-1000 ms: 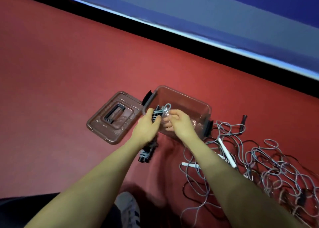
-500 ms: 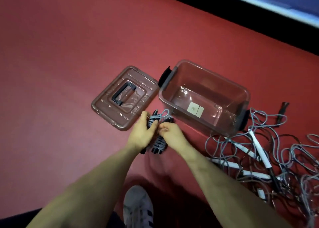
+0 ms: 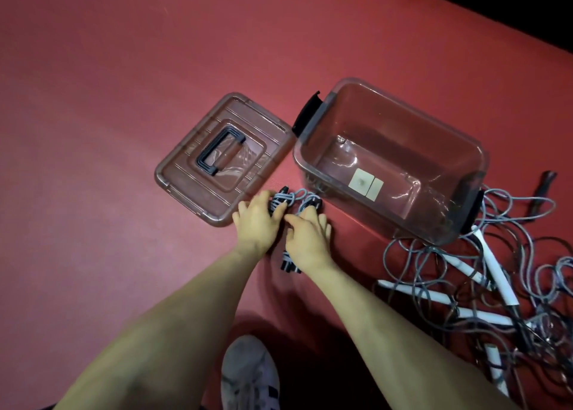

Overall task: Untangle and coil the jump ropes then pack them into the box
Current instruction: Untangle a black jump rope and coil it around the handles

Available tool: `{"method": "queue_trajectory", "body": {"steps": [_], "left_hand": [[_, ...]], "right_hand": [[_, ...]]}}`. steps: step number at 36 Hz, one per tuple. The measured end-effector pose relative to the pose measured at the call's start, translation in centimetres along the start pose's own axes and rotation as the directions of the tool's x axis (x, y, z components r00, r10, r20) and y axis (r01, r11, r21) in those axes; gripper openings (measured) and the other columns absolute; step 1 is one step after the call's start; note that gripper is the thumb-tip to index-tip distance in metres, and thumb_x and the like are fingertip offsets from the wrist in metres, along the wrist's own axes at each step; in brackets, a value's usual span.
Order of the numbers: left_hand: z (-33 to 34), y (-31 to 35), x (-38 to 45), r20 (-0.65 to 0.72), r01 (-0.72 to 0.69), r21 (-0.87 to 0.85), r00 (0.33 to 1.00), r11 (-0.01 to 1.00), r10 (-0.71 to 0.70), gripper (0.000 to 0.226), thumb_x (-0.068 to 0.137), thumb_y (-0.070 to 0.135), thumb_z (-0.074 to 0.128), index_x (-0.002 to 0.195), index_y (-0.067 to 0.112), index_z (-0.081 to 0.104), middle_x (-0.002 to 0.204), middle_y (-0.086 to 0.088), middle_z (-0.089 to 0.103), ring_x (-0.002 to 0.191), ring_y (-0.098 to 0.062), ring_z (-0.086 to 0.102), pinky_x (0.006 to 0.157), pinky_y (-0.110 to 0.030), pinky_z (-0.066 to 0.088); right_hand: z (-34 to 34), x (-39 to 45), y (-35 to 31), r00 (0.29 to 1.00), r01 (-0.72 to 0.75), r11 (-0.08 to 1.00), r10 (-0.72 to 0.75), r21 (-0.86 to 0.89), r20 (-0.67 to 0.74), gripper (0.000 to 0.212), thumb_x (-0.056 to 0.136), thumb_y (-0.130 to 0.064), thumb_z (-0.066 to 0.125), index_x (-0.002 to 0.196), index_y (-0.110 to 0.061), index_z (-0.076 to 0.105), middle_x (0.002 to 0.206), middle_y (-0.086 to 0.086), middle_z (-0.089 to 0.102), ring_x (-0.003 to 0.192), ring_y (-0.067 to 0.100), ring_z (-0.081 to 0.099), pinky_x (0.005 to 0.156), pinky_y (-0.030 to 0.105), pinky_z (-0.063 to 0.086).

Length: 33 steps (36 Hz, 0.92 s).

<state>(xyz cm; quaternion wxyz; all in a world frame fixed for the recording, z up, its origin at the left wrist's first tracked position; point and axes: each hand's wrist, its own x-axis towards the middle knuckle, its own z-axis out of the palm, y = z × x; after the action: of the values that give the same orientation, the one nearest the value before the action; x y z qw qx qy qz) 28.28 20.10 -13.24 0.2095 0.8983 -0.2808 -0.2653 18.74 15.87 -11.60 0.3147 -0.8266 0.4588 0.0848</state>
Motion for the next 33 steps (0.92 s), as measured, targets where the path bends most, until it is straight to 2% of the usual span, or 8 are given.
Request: {"method": "queue_trajectory", "body": {"steps": [3, 6, 8, 12, 20, 23, 27, 33], "left_hand": [[-0.2, 0.2, 0.0, -0.03, 0.021, 0.017, 0.999, 1.0, -0.02, 0.043, 0.094, 0.042, 0.051, 0.13, 0.02, 0.053, 0.13, -0.006, 0.042, 0.118, -0.031, 0.037, 0.098, -0.041, 0.028], [-0.5, 0.7, -0.4, -0.049, 0.01, 0.029, 0.999, 1.0, -0.009, 0.047, 0.094, 0.039, 0.05, 0.135, 0.015, 0.046, 0.133, -0.007, 0.04, 0.119, -0.031, 0.036, 0.1, -0.041, 0.028], [-0.8, 1.4, -1.1, -0.063, -0.015, 0.035, 0.998, 0.999, 0.017, 0.044, 0.094, 0.035, 0.05, 0.132, 0.012, 0.047, 0.132, -0.009, 0.041, 0.118, -0.032, 0.036, 0.099, -0.041, 0.028], [-1.1, 3.3, -3.2, -0.083, -0.067, 0.061, 0.994, 0.996, 0.072, 0.033, 0.094, 0.028, 0.05, 0.117, 0.005, 0.052, 0.125, -0.014, 0.043, 0.114, -0.033, 0.036, 0.097, -0.041, 0.028], [0.3, 7.3, -7.7, 0.0, -0.165, -0.096, 0.986, 0.982, 0.166, 0.009, 0.09, 0.014, 0.05, 0.089, 0.006, 0.054, 0.098, -0.015, 0.055, 0.097, -0.032, 0.05, 0.085, -0.042, 0.04], [1.4, 9.6, -9.9, 0.088, -0.192, -0.141, 0.975, 0.971, 0.205, 0.008, 0.089, 0.011, 0.048, 0.087, 0.007, 0.054, 0.093, -0.012, 0.06, 0.089, -0.03, 0.055, 0.077, -0.038, 0.043], [3.8, 12.1, -12.1, 0.183, -0.251, -0.106, 0.946, 0.962, 0.267, 0.012, 0.09, 0.015, 0.047, 0.091, 0.008, 0.057, 0.096, -0.013, 0.063, 0.092, -0.032, 0.058, 0.077, -0.041, 0.046], [7.2, 16.7, -14.5, 0.281, -0.392, -0.101, 0.87, 0.914, 0.405, 0.01, 0.091, 0.017, 0.048, 0.088, 0.012, 0.056, 0.096, -0.013, 0.063, 0.09, -0.033, 0.057, 0.075, -0.038, 0.043]], "right_hand": [[0.0, 0.2, 0.1, 0.999, 0.032, 0.999, -0.031, 0.017, -0.014, 0.036, 0.094, -0.014, 0.044, 0.124, -0.027, 0.059, 0.122, 0.003, 0.046, 0.114, 0.026, 0.039, 0.097, 0.032, 0.027], [-0.4, 0.2, 0.7, 0.996, 0.064, 0.978, -0.049, 0.2, -0.077, 0.033, 0.09, -0.004, 0.047, 0.113, -0.015, 0.067, 0.115, 0.01, 0.054, 0.109, 0.03, 0.05, 0.094, 0.034, 0.038], [-0.9, -0.2, 1.2, 0.992, 0.054, 0.937, -0.011, 0.346, -0.126, 0.03, 0.087, 0.002, 0.048, 0.105, -0.008, 0.069, 0.11, 0.012, 0.056, 0.102, 0.03, 0.057, 0.091, 0.034, 0.044], [-2.6, -1.3, 2.4, 0.982, 0.017, 0.905, 0.065, 0.426, -0.177, 0.028, 0.084, 0.006, 0.048, 0.095, -0.007, 0.071, 0.1, 0.01, 0.059, 0.092, 0.026, 0.06, 0.082, 0.027, 0.043], [-6.1, -5.0, 5.7, 0.97, -0.047, 0.883, 0.153, 0.467, -0.192, 0.029, 0.08, 0.008, 0.048, 0.087, -0.007, 0.072, 0.095, 0.007, 0.067, 0.089, 0.021, 0.062, 0.078, 0.018, 0.039], [-7.5, -7.2, 8.3, 0.946, -0.078, 0.866, 0.22, 0.493, -0.237, 0.028, 0.079, 0.007, 0.049, 0.084, -0.009, 0.072, 0.093, 0.006, 0.066, 0.089, 0.022, 0.061, 0.079, 0.023, 0.041], [-9.2, -9.9, 12.3, 0.911, -0.132, 0.858, 0.303, 0.496, -0.281, 0.026, 0.079, 0.006, 0.051, 0.085, -0.007, 0.072, 0.093, 0.01, 0.067, 0.088, 0.024, 0.061, 0.074, 0.021, 0.04], [-11.3, -12.2, 18.5, 0.816, -0.194, 0.846, 0.42, 0.496, -0.397, 0.018, 0.081, 0.003, 0.054, 0.09, -0.003, 0.069, 0.094, 0.015, 0.067, 0.091, 0.033, 0.062, 0.08, 0.037, 0.048]]}}
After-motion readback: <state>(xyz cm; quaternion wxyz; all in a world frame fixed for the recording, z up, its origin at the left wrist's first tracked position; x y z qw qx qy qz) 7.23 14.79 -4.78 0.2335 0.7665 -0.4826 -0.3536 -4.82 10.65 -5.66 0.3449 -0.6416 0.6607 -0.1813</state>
